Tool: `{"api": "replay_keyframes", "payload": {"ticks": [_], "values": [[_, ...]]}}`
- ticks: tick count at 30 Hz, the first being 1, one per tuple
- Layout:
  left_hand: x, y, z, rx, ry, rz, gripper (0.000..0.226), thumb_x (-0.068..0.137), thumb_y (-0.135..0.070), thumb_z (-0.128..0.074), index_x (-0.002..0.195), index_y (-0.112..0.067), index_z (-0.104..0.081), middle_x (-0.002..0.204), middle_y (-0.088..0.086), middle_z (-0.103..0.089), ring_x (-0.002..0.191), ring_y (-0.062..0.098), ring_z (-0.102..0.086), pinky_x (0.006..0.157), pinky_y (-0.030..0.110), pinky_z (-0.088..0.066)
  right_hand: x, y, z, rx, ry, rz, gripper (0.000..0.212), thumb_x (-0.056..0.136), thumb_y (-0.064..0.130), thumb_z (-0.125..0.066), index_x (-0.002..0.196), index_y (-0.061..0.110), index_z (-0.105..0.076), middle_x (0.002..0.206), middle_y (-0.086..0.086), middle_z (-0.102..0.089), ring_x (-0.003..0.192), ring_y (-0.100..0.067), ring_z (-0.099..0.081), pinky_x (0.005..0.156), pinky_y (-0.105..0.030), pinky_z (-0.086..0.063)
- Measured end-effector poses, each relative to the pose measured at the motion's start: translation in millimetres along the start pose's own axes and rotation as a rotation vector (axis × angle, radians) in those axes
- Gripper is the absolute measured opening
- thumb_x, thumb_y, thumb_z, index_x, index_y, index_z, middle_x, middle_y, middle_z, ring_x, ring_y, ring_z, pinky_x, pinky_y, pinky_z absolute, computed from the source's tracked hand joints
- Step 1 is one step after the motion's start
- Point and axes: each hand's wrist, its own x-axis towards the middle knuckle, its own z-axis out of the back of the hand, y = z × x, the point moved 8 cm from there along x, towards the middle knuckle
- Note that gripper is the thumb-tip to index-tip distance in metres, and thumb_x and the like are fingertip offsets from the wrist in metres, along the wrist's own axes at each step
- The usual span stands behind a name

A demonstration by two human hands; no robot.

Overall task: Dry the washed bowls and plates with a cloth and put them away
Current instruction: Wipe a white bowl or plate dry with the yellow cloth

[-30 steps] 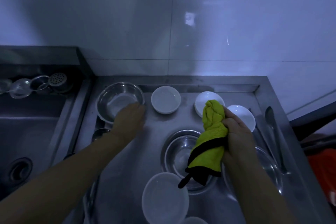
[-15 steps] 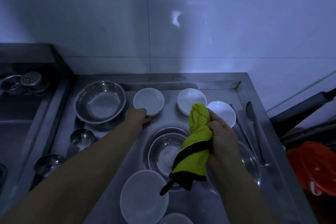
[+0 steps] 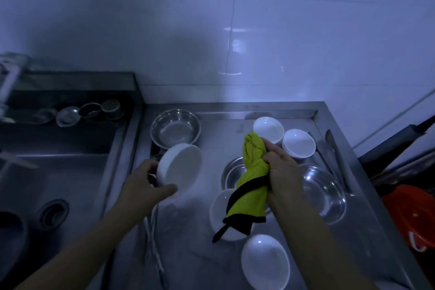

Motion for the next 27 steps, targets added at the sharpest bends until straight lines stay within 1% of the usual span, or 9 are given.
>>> {"api": "replay_keyframes", "payload": {"ticks": [4, 9, 11, 13, 16, 19, 22, 25, 27], "values": [[-51, -9, 47, 0.34, -0.048, -0.277, 0.052, 0.052, -0.04, -0.085, 0.087, -0.035, -0.047, 0.082, -0.015, -0.053, 0.067, 0.0, -0.054, 0.051, 0.017, -0.039, -48, -20, -19, -0.18, 0.009, 0.066, 0.044, 0.087, -0.014, -0.037, 0.1, 0.011, -0.07, 0.092, -0.009, -0.074, 0.08, -0.024, -0.069, 0.068, -0.032, -0.058], [-96, -14, 93, 0.4, -0.104, -0.477, 0.052, 0.055, -0.045, -0.083, 0.09, -0.033, -0.046, 0.082, -0.016, -0.05, 0.067, -0.001, -0.053, 0.052, 0.013, -0.038, -117, -41, -51, -0.471, 0.083, 0.246, 0.045, 0.083, -0.008, -0.046, 0.091, 0.031, -0.067, 0.078, 0.003, -0.069, 0.059, -0.013, -0.061, 0.051, -0.028, -0.053], [-110, -18, 110, 0.403, -0.159, -0.541, 0.052, 0.053, -0.045, -0.083, 0.089, -0.03, -0.049, 0.081, -0.014, -0.051, 0.067, 0.0, -0.052, 0.052, 0.014, -0.036, -147, -49, -68, -0.628, 0.139, 0.352, 0.038, 0.079, 0.0, -0.052, 0.09, 0.034, -0.062, 0.083, -0.001, -0.066, 0.064, -0.018, -0.061, 0.057, -0.036, -0.055], [-121, -22, 124, 0.396, -0.195, -0.579, 0.052, 0.053, -0.042, -0.085, 0.09, -0.028, -0.052, 0.085, -0.011, -0.054, 0.07, 0.003, -0.051, 0.055, 0.017, -0.039, -179, -53, -88, -0.748, 0.209, 0.539, 0.029, 0.079, 0.008, -0.055, 0.093, 0.034, -0.059, 0.092, 0.005, -0.064, 0.08, -0.02, -0.061, 0.071, -0.04, -0.054], [-133, -25, 143, 0.327, -0.218, -0.579, 0.052, 0.056, -0.041, -0.084, 0.096, -0.03, -0.053, 0.092, -0.011, -0.055, 0.079, 0.005, -0.055, 0.063, 0.026, -0.048, -224, -49, -119, -0.853, 0.332, 0.923, 0.024, 0.081, 0.0, -0.057, 0.1, 0.014, -0.06, 0.11, 0.001, -0.058, 0.102, -0.014, -0.055, 0.089, -0.028, -0.046], [-141, -31, 158, 0.132, -0.222, -0.569, 0.04, 0.064, -0.03, -0.081, 0.091, -0.035, -0.052, 0.091, -0.016, -0.058, 0.079, -0.001, -0.059, 0.058, 0.015, -0.047, -252, -41, -141, -0.935, 0.369, 1.26, 0.025, 0.083, -0.003, -0.054, 0.106, 0.006, -0.058, 0.115, -0.008, -0.052, 0.107, -0.017, -0.051, 0.097, -0.024, -0.042], [-149, -39, 166, -0.087, -0.194, -0.588, 0.032, 0.076, -0.017, -0.075, 0.088, -0.036, -0.052, 0.084, -0.007, -0.063, 0.073, -0.003, -0.061, 0.056, 0.01, -0.047, -274, -41, -169, -1.051, 0.456, 1.548, 0.024, 0.089, 0.006, -0.053, 0.113, 0.009, -0.054, 0.12, -0.006, -0.047, 0.109, -0.022, -0.051, 0.097, -0.033, -0.045], [-159, -51, 170, -0.167, -0.187, -0.596, 0.018, 0.083, -0.027, -0.067, 0.087, -0.035, -0.052, 0.079, -0.005, -0.062, 0.07, -0.001, -0.06, 0.053, 0.015, -0.047, -277, -50, -190, -1.357, 0.505, 1.656, 0.032, 0.091, 0.017, -0.056, 0.121, 0.008, -0.06, 0.129, -0.011, -0.054, 0.118, -0.028, -0.052, 0.097, -0.041, -0.046], [-161, -55, 173, -0.211, -0.217, -0.568, 0.014, 0.075, -0.041, -0.057, 0.085, -0.032, -0.053, 0.077, -0.006, -0.061, 0.066, 0.004, -0.058, 0.054, 0.02, -0.043, -276, -56, -192, -1.534, 0.479, 1.659, 0.043, 0.091, 0.031, -0.055, 0.126, 0.006, -0.06, 0.137, -0.012, -0.053, 0.134, -0.027, -0.043, 0.11, -0.045, -0.035]]}}
